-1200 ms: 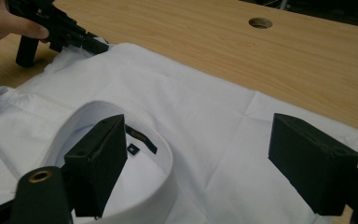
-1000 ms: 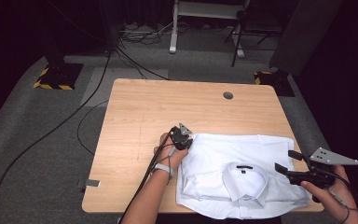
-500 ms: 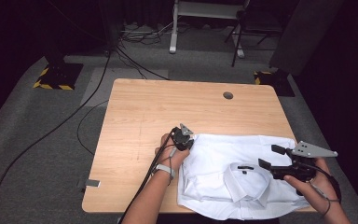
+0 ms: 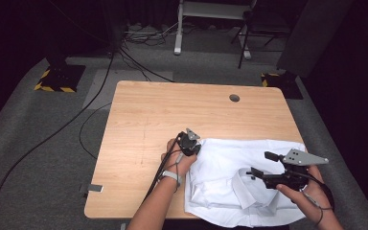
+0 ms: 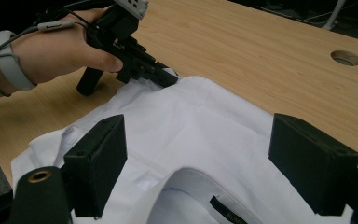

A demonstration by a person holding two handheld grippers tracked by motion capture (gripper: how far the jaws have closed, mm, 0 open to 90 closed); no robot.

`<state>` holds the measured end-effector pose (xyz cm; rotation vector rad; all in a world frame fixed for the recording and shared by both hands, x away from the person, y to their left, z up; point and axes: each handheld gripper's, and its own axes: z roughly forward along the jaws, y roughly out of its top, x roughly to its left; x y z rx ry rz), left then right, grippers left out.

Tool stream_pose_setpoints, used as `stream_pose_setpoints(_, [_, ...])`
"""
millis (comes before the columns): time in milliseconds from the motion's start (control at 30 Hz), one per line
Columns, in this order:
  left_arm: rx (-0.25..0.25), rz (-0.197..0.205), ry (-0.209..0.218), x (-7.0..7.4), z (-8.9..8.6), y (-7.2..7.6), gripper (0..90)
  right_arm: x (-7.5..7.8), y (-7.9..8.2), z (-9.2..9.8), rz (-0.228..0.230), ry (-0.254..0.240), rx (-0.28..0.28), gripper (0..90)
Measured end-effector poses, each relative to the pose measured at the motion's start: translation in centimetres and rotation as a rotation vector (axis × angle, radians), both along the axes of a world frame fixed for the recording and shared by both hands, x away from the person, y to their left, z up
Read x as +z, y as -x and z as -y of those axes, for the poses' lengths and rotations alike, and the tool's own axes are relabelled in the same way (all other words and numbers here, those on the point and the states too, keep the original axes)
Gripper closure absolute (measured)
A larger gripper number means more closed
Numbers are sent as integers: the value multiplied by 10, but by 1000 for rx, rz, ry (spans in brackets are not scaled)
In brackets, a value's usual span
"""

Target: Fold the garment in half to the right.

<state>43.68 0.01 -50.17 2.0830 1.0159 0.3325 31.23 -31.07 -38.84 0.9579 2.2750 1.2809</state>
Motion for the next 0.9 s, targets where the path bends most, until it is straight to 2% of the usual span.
stream_pose_setpoints(133, [-2, -8, 11, 0, -1, -1, 832, -1, 2, -10, 0, 1, 7, 182])
stream_pose_setpoints(400, [-3, -2, 6, 0, -1, -1, 830, -3, 9, -34, -6, 7, 30, 177])
stream_pose_setpoints(900, [-8, -3, 3, 0, -1, -1, 829, -1, 16, -59, -13, 2, 55, 173])
